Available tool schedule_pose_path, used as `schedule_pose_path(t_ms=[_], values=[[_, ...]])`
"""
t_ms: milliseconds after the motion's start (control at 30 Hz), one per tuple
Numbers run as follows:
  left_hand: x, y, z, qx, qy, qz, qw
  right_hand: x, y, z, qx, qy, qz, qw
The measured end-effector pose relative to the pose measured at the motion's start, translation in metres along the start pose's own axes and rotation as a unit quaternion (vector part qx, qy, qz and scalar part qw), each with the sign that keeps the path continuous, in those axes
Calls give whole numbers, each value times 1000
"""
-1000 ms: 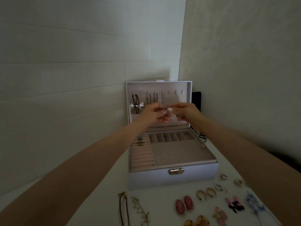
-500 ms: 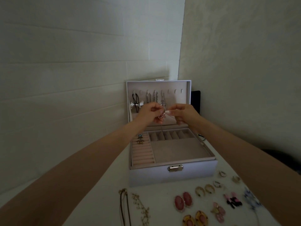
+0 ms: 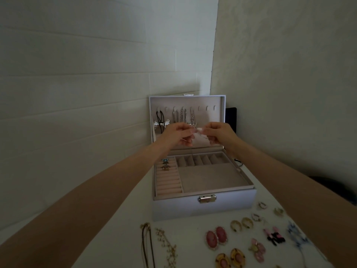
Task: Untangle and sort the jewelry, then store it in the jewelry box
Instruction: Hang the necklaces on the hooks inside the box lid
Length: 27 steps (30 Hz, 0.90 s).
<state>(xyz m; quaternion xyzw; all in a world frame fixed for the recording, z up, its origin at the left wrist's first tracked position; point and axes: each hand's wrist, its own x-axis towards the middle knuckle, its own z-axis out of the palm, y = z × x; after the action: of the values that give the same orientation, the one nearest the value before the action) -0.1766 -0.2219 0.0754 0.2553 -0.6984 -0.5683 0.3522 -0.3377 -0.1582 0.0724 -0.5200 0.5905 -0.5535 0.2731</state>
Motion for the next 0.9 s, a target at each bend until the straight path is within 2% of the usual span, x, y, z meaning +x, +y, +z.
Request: schedule_pose_path(t_ms=[233, 400, 467, 733, 900], values=[[1, -5, -7, 65, -3, 29, 997, 1, 2, 0, -1, 20, -5, 1000], [1, -8, -4, 87, -7, 39, 995, -1, -3, 7, -26, -22, -12, 999], [2, -10, -1, 94, -7, 40, 995, -1, -3, 9, -18, -15, -30, 999], [3, -8, -6, -3, -7, 2, 1000, 4, 0, 4, -4, 60, -58, 996], [3, -8, -6, 106, -6, 28, 994, 8, 6, 5, -45, 48, -76, 995]])
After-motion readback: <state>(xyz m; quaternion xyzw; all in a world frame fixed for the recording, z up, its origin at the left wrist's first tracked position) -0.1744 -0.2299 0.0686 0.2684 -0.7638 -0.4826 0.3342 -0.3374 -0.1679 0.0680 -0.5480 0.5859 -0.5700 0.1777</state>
